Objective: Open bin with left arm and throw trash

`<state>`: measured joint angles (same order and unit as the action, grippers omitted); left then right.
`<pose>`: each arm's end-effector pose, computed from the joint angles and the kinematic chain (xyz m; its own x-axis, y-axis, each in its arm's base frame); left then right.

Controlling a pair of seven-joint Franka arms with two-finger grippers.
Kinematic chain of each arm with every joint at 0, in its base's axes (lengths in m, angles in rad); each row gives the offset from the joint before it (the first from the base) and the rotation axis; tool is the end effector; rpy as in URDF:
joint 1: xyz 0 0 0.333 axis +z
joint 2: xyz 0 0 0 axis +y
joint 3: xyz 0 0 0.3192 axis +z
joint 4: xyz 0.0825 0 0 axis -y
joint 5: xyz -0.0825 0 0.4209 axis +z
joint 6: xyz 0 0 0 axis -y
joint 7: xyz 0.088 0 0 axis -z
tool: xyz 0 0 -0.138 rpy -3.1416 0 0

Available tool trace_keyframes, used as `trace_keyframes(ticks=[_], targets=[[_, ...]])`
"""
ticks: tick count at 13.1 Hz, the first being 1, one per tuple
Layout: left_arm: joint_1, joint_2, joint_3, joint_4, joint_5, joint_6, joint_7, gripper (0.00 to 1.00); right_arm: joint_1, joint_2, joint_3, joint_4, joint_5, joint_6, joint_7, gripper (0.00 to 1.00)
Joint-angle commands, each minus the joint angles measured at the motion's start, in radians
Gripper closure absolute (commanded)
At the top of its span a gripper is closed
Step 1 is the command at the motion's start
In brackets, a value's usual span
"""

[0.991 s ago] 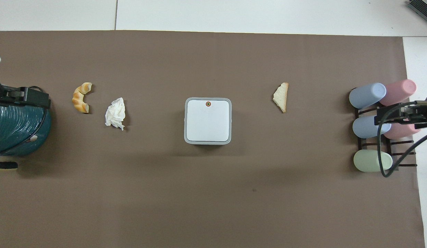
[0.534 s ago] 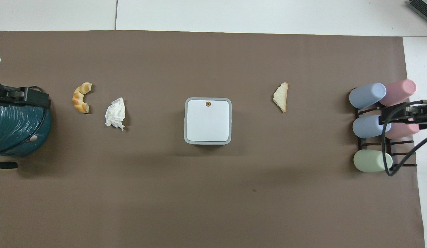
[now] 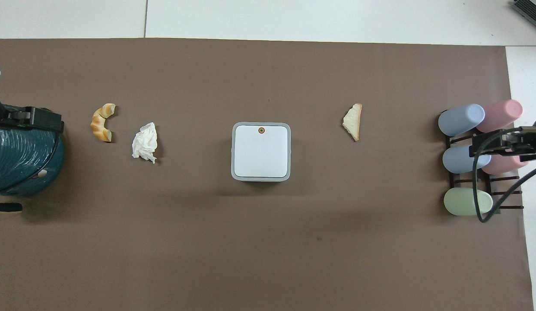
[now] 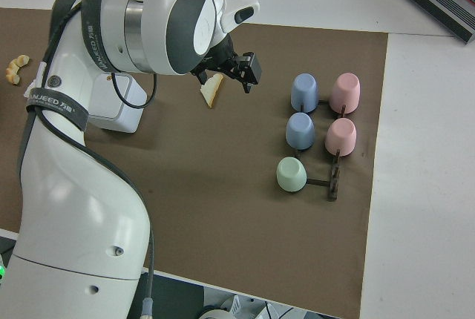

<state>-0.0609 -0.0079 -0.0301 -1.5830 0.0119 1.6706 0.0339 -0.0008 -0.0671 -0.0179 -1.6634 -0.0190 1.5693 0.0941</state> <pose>0.5996 -0.0532 0.6046 0.9876 -0.1254 0.0949 -0.1245 -0.9921 -0.0154 0.5679 -0.0135 0.5884 0.9933 -0.1125 -0.0252 -0.1120 -0.9935 0.0203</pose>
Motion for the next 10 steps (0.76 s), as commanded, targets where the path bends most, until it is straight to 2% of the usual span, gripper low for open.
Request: trace_keyframes(ticks=[1, 8, 10], targets=[[-0.028, -0.018, 0.01, -0.028, -0.003, 0.031, -0.028, 0.0, -0.005, 0.006, 0.004, 0.008, 0.011, 0.009, -0.01, 0.0], [-0.028, -0.018, 0.009, -0.029, -0.007, 0.035, -0.028, 0.0, -0.005, 0.006, 0.007, 0.008, 0.011, 0.011, -0.016, 0.0], [-0.077, -0.018, 0.006, -0.038, -0.01, 0.067, -0.035, 0.0, -0.004, 0.006, 0.012, 0.008, 0.01, 0.012, -0.014, 0.0]])
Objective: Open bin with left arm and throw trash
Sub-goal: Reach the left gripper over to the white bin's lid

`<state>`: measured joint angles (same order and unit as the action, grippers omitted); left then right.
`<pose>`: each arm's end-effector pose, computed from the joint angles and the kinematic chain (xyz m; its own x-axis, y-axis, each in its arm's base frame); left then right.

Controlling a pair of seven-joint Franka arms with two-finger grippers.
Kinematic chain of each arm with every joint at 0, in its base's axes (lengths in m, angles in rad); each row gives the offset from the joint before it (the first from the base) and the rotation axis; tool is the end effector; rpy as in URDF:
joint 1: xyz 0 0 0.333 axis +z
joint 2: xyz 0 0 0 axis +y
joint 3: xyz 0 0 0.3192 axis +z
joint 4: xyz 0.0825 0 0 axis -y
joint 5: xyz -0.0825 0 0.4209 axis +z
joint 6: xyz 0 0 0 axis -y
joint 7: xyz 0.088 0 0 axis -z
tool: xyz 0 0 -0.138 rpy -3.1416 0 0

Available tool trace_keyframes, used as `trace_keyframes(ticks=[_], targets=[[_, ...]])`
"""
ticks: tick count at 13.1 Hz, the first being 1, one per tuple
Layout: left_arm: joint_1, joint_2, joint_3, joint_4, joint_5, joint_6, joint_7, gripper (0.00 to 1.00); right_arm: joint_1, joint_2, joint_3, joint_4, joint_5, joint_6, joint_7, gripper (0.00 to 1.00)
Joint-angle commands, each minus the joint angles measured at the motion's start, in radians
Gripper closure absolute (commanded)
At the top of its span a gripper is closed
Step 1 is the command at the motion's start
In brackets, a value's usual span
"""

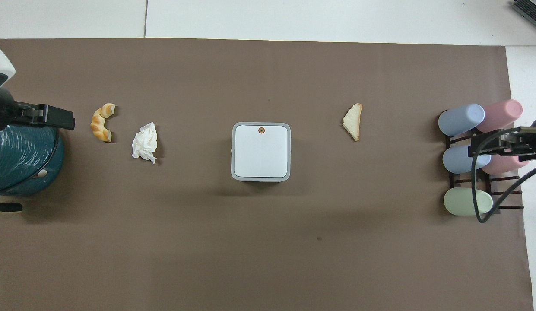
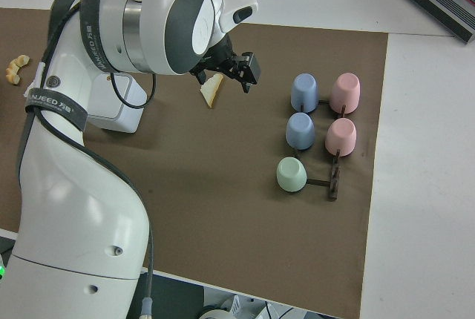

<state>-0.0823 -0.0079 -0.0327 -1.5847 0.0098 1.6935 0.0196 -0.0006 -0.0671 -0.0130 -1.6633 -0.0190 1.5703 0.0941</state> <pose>0.6010 -0.0682 0.6060 0.9841 -0.1346 0.1162 -0.1341 -0.9909 -0.0123 0.5681 -0.0106 0.5886 0.9939 -0.1074 -0.0241 -0.1069 -0.9941 0.0205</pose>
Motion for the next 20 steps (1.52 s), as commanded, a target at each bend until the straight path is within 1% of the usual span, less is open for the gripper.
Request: trace_keyframes(ticks=[1, 3, 5, 6, 7, 9, 10, 11, 12, 13, 15, 16, 18, 19, 20], targets=[[-0.082, -0.017, 0.008, -0.038, -0.008, 0.055, -0.059, 0.0, -0.004, 0.006, 0.007, 0.008, 0.001, 0.014, -0.014, 0.0], [-0.157, -0.003, 0.008, -0.044, -0.011, 0.099, -0.157, 0.0, -0.004, 0.006, 0.014, 0.008, -0.001, 0.014, -0.011, 0.0], [-0.233, 0.014, 0.008, -0.081, -0.013, 0.168, -0.258, 0.0, -0.004, 0.006, 0.015, 0.008, -0.001, 0.02, -0.01, 0.0], [-0.267, 0.034, 0.008, -0.086, -0.013, 0.196, -0.301, 0.0, -0.004, 0.006, 0.015, 0.008, -0.001, 0.02, -0.01, 0.0], [-0.295, 0.07, 0.008, -0.08, -0.016, 0.222, -0.34, 0.0, -0.004, 0.006, 0.015, 0.008, -0.001, 0.02, -0.01, 0.0], [-0.345, 0.135, 0.008, -0.077, -0.048, 0.306, -0.429, 0.07, -0.004, 0.006, 0.015, 0.007, -0.001, 0.02, -0.01, 0.0], [-0.35, 0.166, 0.008, -0.072, -0.069, 0.351, -0.452, 0.16, -0.004, 0.006, 0.015, 0.008, -0.001, 0.02, -0.01, 0.0], [-0.373, 0.202, 0.01, -0.064, -0.13, 0.408, -0.469, 0.21, -0.004, 0.006, 0.016, 0.008, -0.001, 0.02, -0.01, 0.0], [-0.385, 0.221, 0.01, -0.066, -0.151, 0.451, -0.48, 0.26, -0.004, 0.006, 0.015, 0.007, -0.001, 0.02, -0.01, 0.0], [-0.386, 0.223, 0.008, -0.064, -0.159, 0.46, -0.486, 0.33, -0.004, 0.006, 0.015, 0.008, -0.001, 0.02, -0.01, 0.0], [-0.389, 0.227, 0.008, -0.063, -0.198, 0.474, -0.519, 0.62, -0.004, 0.006, 0.016, 0.008, -0.001, 0.02, -0.01, 0.0], [-0.404, 0.23, 0.008, -0.064, -0.206, 0.497, -0.533, 0.72, -0.004, 0.006, 0.016, 0.008, -0.001, 0.022, -0.01, 0.0], [-0.419, 0.267, 0.008, -0.058, -0.205, 0.526, -0.556, 0.94, -0.004, 0.006, 0.016, 0.007, -0.001, 0.022, -0.01, 0.0], [-0.451, 0.299, 0.01, -0.048, -0.205, 0.549, -0.575, 1.0, -0.004, 0.006, 0.016, 0.007, -0.001, 0.022, -0.01, 0.0], [-0.471, 0.325, 0.011, -0.038, -0.202, 0.574, -0.599, 1.0, -0.004, 0.006, 0.016, 0.007, -0.001, 0.022, -0.01, 0.0]])
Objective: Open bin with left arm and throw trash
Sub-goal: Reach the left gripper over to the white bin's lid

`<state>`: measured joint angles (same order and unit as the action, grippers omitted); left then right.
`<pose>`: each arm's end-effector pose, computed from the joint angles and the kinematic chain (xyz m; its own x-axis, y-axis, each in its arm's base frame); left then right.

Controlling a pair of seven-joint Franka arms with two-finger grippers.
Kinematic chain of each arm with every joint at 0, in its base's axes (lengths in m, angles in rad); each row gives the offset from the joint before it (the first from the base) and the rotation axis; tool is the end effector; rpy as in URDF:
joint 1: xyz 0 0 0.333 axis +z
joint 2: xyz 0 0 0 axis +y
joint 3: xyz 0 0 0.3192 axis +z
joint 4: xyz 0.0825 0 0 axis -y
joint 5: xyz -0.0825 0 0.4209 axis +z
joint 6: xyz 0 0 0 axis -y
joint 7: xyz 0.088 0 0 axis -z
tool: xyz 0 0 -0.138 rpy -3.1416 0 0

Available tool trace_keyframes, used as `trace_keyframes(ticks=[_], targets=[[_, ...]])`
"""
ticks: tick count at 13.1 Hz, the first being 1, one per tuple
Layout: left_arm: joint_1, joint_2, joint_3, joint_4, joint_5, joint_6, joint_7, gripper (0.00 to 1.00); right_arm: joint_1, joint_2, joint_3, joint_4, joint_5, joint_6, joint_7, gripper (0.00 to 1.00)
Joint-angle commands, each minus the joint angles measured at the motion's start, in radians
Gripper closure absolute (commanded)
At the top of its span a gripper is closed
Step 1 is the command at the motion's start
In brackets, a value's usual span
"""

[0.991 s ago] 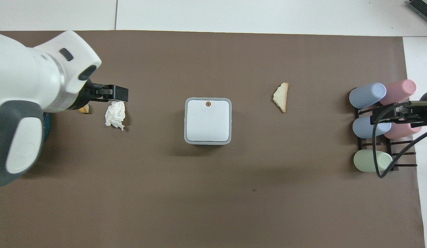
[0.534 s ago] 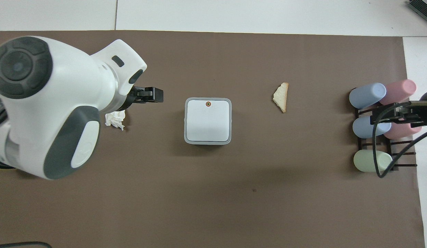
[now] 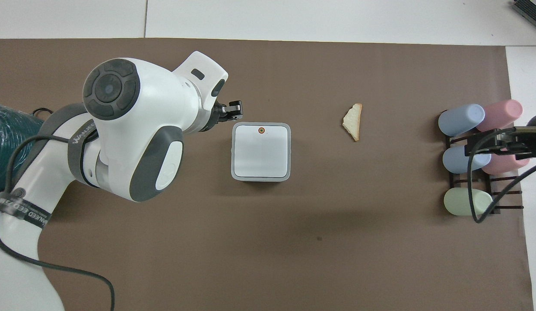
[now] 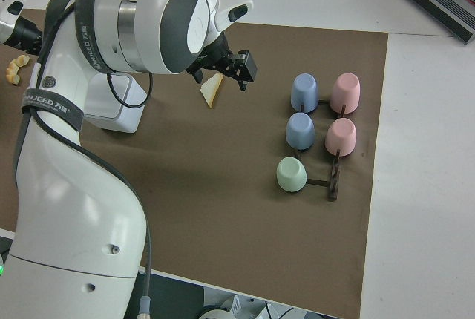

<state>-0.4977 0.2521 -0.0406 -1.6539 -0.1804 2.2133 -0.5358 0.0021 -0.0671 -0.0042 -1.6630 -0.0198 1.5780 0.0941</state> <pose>0.6054 -0.3711 0.4572 0.9810 0.1100 0.1598 0.0572 -0.9511 0.3035 0.5693 -0.0040 0.5894 0.9953 -0.0959 -0.0160 -0.0955 -0.9952 0.0211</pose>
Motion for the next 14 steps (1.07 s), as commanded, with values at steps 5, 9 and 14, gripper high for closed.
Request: trace_keyframes(ticks=[5, 9, 14], targets=[[-0.058, 0.124, 0.018, 0.032, -0.007, 0.114, -0.055, 1.0, -0.007, 0.006, 0.007, 0.006, 0.0, 0.014, -0.01, 0.0], [-0.056, 0.157, 0.018, 0.065, -0.004, 0.123, -0.056, 1.0, -0.007, 0.006, 0.007, 0.006, 0.0, 0.014, -0.01, 0.0], [-0.059, 0.18, 0.018, 0.057, -0.004, 0.19, -0.059, 1.0, -0.007, 0.006, 0.007, 0.006, 0.0, 0.014, -0.01, 0.0]])
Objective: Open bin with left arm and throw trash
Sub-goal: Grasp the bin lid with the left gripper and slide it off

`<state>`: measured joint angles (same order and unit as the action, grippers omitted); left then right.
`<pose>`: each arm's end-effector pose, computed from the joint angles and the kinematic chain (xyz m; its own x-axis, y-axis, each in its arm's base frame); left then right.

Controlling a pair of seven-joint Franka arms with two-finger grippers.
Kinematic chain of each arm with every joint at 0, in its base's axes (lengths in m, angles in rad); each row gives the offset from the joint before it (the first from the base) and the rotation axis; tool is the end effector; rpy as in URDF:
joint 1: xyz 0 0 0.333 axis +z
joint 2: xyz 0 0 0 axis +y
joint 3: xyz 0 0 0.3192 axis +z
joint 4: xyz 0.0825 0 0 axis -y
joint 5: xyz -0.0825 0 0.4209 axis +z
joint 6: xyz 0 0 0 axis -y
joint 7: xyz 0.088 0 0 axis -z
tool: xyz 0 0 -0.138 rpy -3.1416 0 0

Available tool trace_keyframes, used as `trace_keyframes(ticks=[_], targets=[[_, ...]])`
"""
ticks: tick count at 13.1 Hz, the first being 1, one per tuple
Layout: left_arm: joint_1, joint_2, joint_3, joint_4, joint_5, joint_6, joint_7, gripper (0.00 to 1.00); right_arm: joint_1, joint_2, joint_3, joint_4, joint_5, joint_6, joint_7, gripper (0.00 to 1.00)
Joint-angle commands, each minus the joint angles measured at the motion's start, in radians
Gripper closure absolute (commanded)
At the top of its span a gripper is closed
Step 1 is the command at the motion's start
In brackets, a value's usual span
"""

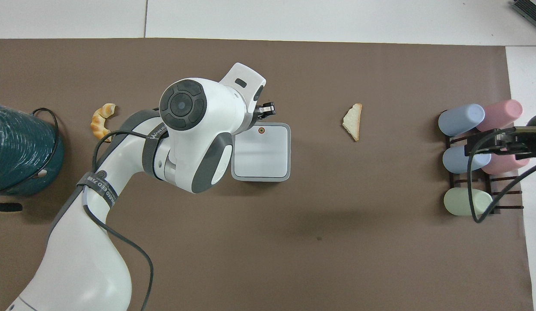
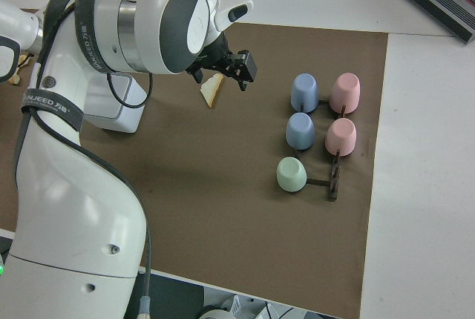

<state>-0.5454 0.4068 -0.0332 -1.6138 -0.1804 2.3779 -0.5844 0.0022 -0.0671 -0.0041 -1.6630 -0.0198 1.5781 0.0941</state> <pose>0.6245 -0.4115 0.3870 0.9714 0.1482 0.1853 0.0801 -0.9399 0.3318 0.5693 -0.0039 0.5894 0.9953 -0.0957 -0.0159 -0.0953 -0.9952 0.0211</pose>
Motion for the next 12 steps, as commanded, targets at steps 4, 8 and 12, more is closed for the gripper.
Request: trace_keyframes(ticks=[4, 8, 12], targets=[[-0.019, 0.026, 0.01, -0.006, -0.004, 0.02, -0.011, 1.0, -0.007, 0.006, 0.006, 0.006, 0.0, 0.019, -0.013, 0.0], [-0.033, 0.021, 0.012, -0.02, -0.004, 0.004, -0.011, 1.0, -0.007, 0.006, 0.007, 0.006, 0.0, 0.019, -0.014, 0.0], [-0.039, 0.017, 0.013, -0.001, -0.004, -0.054, -0.018, 1.0, -0.007, 0.006, 0.006, 0.006, 0.0, 0.019, -0.014, 0.0]])
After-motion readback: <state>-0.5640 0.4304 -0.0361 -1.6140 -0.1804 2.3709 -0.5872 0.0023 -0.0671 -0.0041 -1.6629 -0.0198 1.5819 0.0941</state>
